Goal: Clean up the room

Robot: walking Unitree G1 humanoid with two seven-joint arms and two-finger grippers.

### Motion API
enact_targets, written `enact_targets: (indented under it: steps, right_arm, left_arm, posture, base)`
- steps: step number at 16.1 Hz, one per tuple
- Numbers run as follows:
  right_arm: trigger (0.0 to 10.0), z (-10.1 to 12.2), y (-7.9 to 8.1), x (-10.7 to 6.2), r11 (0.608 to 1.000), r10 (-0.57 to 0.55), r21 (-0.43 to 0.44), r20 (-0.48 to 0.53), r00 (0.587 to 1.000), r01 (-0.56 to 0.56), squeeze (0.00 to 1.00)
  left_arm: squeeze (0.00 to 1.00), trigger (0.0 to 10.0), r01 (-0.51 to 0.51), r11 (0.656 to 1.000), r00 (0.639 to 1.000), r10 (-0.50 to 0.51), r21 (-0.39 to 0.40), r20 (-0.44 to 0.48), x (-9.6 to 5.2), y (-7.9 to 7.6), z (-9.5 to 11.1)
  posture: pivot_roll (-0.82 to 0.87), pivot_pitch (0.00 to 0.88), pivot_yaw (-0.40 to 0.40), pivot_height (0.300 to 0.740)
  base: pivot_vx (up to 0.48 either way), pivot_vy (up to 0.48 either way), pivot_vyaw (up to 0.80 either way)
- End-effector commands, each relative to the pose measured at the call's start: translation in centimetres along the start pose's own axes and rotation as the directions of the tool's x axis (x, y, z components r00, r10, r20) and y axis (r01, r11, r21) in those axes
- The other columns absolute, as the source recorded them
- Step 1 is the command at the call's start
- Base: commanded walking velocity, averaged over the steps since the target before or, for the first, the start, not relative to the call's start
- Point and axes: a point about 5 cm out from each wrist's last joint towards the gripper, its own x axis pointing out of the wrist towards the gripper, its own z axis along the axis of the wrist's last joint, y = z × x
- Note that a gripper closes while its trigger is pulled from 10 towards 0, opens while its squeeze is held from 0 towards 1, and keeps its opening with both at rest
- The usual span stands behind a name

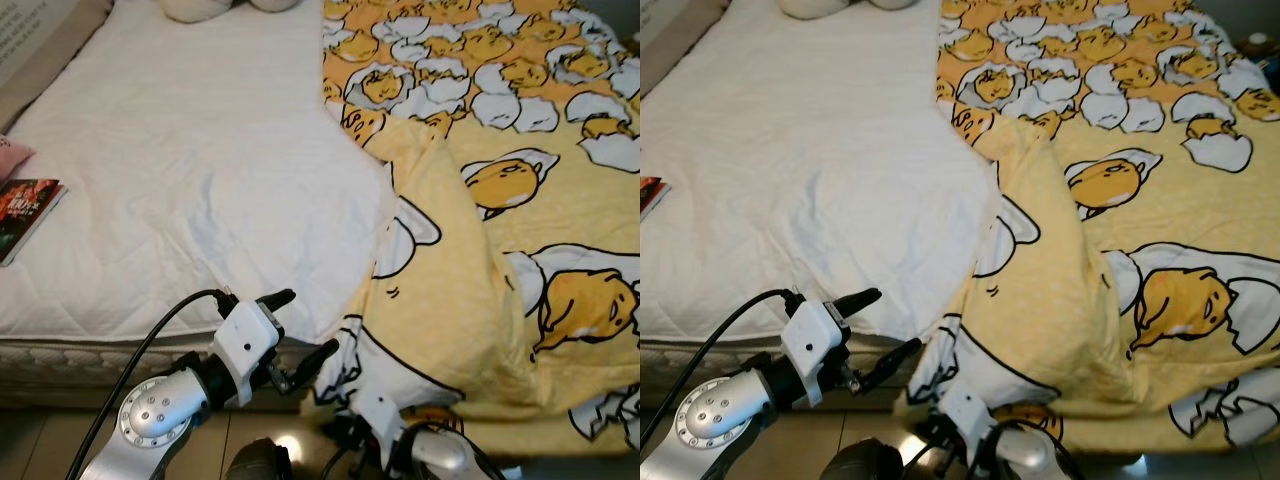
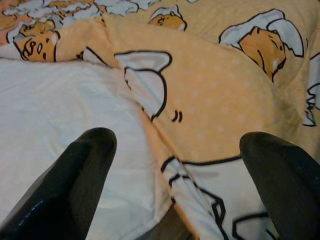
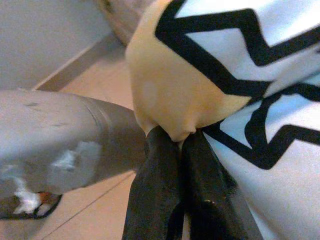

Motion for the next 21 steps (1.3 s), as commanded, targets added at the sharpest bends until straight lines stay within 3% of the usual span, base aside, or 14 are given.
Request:
enact_targets:
  steps: [1, 4, 6, 10, 12, 14, 17, 21]
  right_arm:
    - [0.0, 0.9, 0.1, 0.4, 0.996, 0.081, -0.023, 0.002, 0.997, -0.081, 0.00]
    - [0.0, 2.5, 0.2, -0.4, 0.961, 0.259, -0.089, -0.049, 0.965, -0.263, 0.00]
    - [0.0, 1.6, 1.4, -1.7, 0.922, 0.365, -0.089, -0.127, 0.922, -0.377, 0.00]
    - [0.0, -0.7, 0.8, -2.9, 0.953, 0.260, -0.103, -0.206, 0.943, -0.285, 0.00]
    - [0.0, -1.4, 1.7, -3.3, 0.943, 0.312, -0.051, -0.205, 0.928, -0.328, 0.00]
    - [0.0, -2.2, 3.6, -3.2, 0.905, 0.416, -0.006, -0.188, 0.890, -0.425, 0.00]
    - [0.0, -2.3, 3.4, -3.2, 0.919, 0.390, 0.002, -0.168, 0.905, -0.395, 0.00]
    - [0.0, -2.2, 3.6, -3.6, 0.892, 0.452, 0.092, -0.135, 0.882, -0.443, 0.00]
  left_arm:
    - [0.00, 10.0, -0.006, 1.000, 1.000, 0.006, 0.007, -0.007, 0.0, 0.2, -0.2]
    - [0.00, 10.0, -0.004, 1.000, 1.000, 0.004, 0.009, 0.004, 0.4, 0.4, -0.2]
    - [0.00, 10.0, -0.002, 1.000, 1.000, 0.002, 0.008, 0.009, 0.7, 0.3, -0.2]
    - [0.00, 10.0, -0.018, 1.000, 1.000, 0.018, 0.021, 0.011, 1.2, 0.2, -0.3]
    - [0.00, 10.0, -0.018, 1.000, 1.000, 0.018, 0.016, 0.014, 1.3, 0.2, -0.3]
    - [0.00, 10.0, -0.015, 1.000, 1.000, 0.014, 0.015, 0.015, 1.4, 0.2, -0.4]
    - [0.00, 10.0, -0.012, 1.000, 1.000, 0.011, 0.017, 0.016, 1.5, 0.3, -0.5]
    - [0.00, 10.0, -0.008, 1.000, 1.000, 0.007, 0.017, 0.021, 1.6, 0.3, -0.5]
  posture:
    - [0.08, 0.093, 0.079, 0.711]
    - [0.07, 0.082, 0.068, 0.711]
    - [0.07, 0.080, 0.060, 0.711]
    - [0.05, 0.076, 0.048, 0.711]
    - [0.05, 0.075, 0.048, 0.711]
    - [0.05, 0.072, 0.049, 0.711]
    - [0.05, 0.066, 0.047, 0.711]
    - [0.05, 0.059, 0.044, 0.711]
  base:
    - [0.000, 0.000, 0.00]
    - [0.000, 0.000, 0.00]
    - [0.000, 0.000, 0.00]
    - [0.000, 0.000, 0.00]
    - [0.000, 0.000, 0.00]
    - [0.000, 0.000, 0.00]
    - [0.000, 0.000, 0.00]
    - [0.000, 0.000, 0.00]
